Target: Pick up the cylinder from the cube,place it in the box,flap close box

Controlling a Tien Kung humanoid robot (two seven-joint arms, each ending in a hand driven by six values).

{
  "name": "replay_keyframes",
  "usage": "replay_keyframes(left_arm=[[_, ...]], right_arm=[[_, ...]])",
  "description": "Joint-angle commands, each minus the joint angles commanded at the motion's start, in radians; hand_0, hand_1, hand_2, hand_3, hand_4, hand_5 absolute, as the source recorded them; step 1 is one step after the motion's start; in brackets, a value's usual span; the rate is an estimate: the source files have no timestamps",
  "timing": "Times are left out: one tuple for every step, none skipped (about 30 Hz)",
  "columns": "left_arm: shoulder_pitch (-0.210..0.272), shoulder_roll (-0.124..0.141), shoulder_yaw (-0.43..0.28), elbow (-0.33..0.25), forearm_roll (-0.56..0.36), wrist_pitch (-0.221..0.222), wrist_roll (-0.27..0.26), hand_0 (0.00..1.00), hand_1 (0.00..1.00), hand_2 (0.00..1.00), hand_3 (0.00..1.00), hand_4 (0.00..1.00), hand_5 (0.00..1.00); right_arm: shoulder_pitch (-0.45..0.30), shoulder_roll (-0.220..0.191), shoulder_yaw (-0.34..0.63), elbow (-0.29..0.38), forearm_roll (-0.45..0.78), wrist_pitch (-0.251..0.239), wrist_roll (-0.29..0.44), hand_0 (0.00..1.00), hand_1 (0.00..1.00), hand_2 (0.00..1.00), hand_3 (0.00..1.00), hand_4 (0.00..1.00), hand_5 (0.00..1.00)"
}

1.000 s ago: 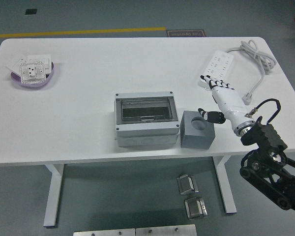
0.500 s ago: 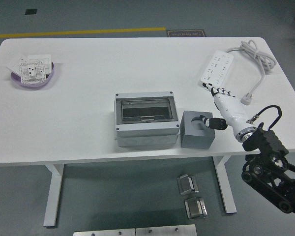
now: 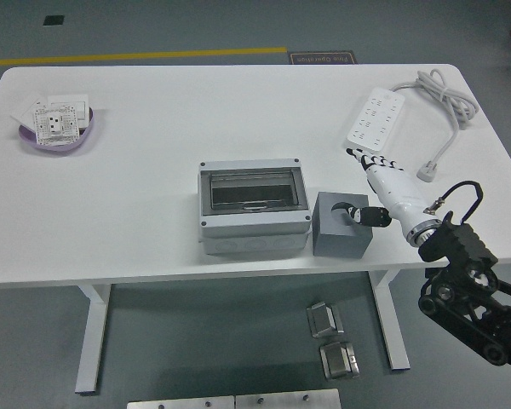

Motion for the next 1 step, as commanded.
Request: replay_keyframes(left_arm=[[-0.001, 0.0, 0.002, 0.0, -0.002, 0.0, 0.0, 0.635, 0.579, 0.547, 0.597, 0.5, 0.039]], right_arm=[[0.001, 0.001, -0.002, -0.002, 0.001, 0.0, 0.001, 0.998, 0.998, 0.998, 0.998, 0.736, 0.079]])
